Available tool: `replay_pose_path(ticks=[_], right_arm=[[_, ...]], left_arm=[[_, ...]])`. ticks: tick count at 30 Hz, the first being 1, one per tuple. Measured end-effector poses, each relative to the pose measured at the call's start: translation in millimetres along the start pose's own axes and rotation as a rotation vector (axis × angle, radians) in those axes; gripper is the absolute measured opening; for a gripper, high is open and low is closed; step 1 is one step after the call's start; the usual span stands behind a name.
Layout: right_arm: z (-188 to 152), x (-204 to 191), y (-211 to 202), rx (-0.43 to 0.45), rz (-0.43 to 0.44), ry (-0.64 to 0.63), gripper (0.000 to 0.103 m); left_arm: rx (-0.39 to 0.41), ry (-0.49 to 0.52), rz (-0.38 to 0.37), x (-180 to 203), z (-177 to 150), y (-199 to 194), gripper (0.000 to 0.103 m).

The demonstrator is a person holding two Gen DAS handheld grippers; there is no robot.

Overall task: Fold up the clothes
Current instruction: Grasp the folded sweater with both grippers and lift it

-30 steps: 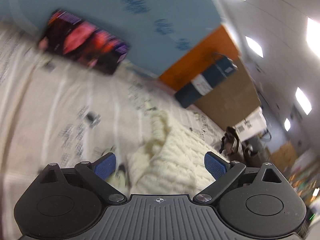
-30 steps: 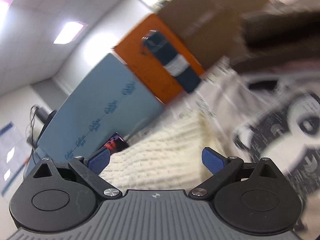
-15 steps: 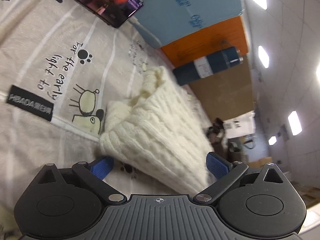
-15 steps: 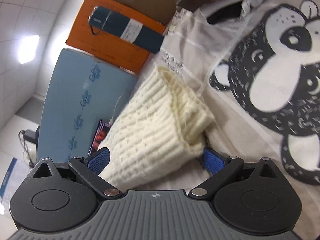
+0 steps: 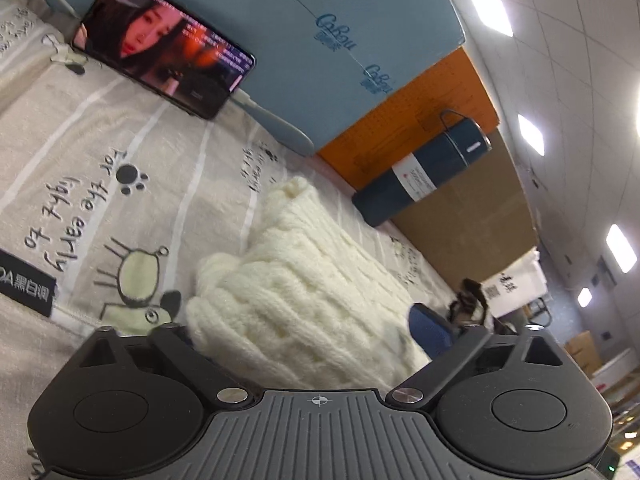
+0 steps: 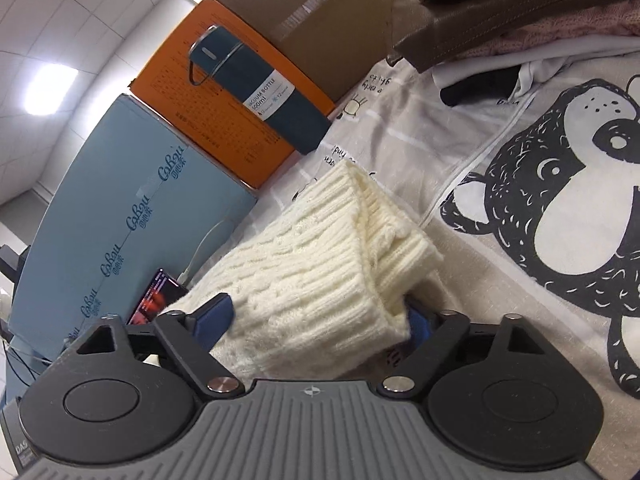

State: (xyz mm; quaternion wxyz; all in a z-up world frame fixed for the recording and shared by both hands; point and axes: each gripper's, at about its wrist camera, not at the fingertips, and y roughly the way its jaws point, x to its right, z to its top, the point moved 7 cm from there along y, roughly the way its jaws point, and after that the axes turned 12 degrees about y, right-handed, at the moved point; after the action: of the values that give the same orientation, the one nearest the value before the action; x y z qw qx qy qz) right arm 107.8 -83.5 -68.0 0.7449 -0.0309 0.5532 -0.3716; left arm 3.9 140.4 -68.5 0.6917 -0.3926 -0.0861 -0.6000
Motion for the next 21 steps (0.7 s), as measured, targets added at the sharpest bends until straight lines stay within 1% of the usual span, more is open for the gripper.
replay_pose_path(ticks=[1, 2, 4, 6, 9, 12, 16, 21], right_arm=[[0, 1, -1, 0.005, 0.000, -0.006, 0.077], [0, 2, 0, 0.015, -0.006, -0.010, 0.068], [0, 3, 1, 0.020, 0.004, -0.021, 0.065], [0, 3, 2, 0.033, 0.014, -0.034, 0.061], [1, 3, 0, 0.055, 0.035, -0.049, 0.056], [2, -1, -3, 0.071, 0.063, -0.057, 0.051], [1, -11, -9, 0.069, 0.110, -0.060, 0.045], [-10, -36, -20, 0.061, 0.182, -0.094, 0.043]], left_arm=[[0.004, 0.023, 0.001, -1, 0, 1, 0.081], [0.009, 0.045, 0.002, -1, 0, 1, 0.077], [0.023, 0.088, 0.000, 2, 0, 0, 0.073], [0.045, 0.135, -0.005, 6, 0, -3, 0.066], [0.069, 0.178, -0.015, 12, 1, -8, 0.060], [0.081, 0.192, -0.023, 15, 4, -15, 0.057], [0.100, 0.195, -0.025, 14, 9, -29, 0.056], [0.172, 0.220, -0.025, 12, 20, -64, 0.055]])
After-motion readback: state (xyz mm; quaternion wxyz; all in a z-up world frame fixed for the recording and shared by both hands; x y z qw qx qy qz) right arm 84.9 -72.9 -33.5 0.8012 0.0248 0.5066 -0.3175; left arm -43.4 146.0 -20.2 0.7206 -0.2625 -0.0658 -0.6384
